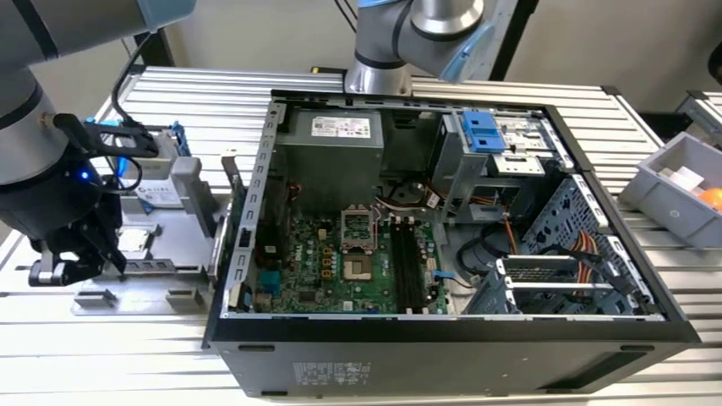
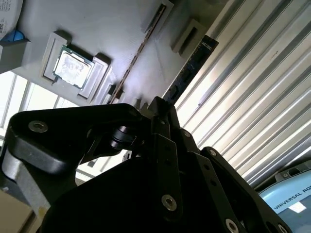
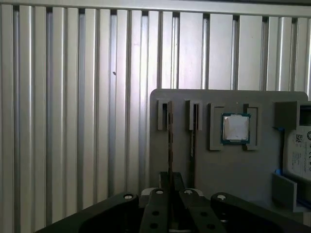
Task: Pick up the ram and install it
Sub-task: 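Pick up the ram and move it above insertion slot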
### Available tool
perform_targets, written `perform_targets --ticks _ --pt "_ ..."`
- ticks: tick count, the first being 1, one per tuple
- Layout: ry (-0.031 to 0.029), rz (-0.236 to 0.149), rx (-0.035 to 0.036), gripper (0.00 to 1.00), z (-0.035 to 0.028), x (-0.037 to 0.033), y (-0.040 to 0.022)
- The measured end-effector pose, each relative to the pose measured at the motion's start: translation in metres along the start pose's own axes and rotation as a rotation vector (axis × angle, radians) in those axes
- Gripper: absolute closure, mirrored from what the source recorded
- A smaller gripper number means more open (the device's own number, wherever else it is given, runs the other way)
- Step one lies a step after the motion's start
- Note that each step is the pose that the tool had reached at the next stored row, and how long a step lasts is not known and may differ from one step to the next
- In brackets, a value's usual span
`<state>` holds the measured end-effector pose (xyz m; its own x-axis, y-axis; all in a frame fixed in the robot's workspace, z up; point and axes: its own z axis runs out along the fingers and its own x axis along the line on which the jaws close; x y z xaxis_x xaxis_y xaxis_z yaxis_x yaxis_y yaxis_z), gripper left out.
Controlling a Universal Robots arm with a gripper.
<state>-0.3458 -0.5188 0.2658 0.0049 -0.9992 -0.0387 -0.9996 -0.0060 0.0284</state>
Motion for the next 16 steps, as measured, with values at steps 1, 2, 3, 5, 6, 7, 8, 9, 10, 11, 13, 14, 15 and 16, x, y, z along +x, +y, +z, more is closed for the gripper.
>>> perform_targets --ticks 1,2,3,5,6,7,8,9,10,11,13,14,15,16 --pt "-0.0001 0.002 0.0001 1.0 -0.0009 0.0 0.0" --pt "-0.0004 0.005 0.0004 1.0 -0.0016 -0.0001 0.0" --pt "-0.0004 0.008 0.0004 1.0 -0.0027 -0.0001 0.0001" --pt "-0.0005 0.011 0.0005 1.0 -0.0048 -0.0002 0.0001" --pt "-0.0006 0.012 0.0006 1.0 -0.0059 -0.0002 0.0001" --pt "-0.0006 0.012 0.0005 1.0 -0.0074 -0.0003 0.0002" --pt "-0.0005 0.012 0.0004 1.0 -0.0088 -0.0004 0.0002" --pt "-0.0008 0.012 0.0008 1.0 -0.01 -0.0004 0.0003" --pt "-0.0005 0.012 0.0005 1.0 -0.0114 -0.0005 0.0003" --pt "-0.0006 0.012 0.0006 1.0 -0.0124 -0.0005 0.0004" --pt "-0.0006 0.012 0.0006 1.0 -0.0145 -0.0006 0.0004" --pt "-0.0005 0.012 0.0004 1.0 -0.0156 -0.0006 0.0005" --pt "-0.0007 0.012 0.0007 1.0 -0.0166 -0.0007 0.0005" --pt "-0.0005 0.012 0.0005 1.0 -0.0178 -0.0007 0.0005"
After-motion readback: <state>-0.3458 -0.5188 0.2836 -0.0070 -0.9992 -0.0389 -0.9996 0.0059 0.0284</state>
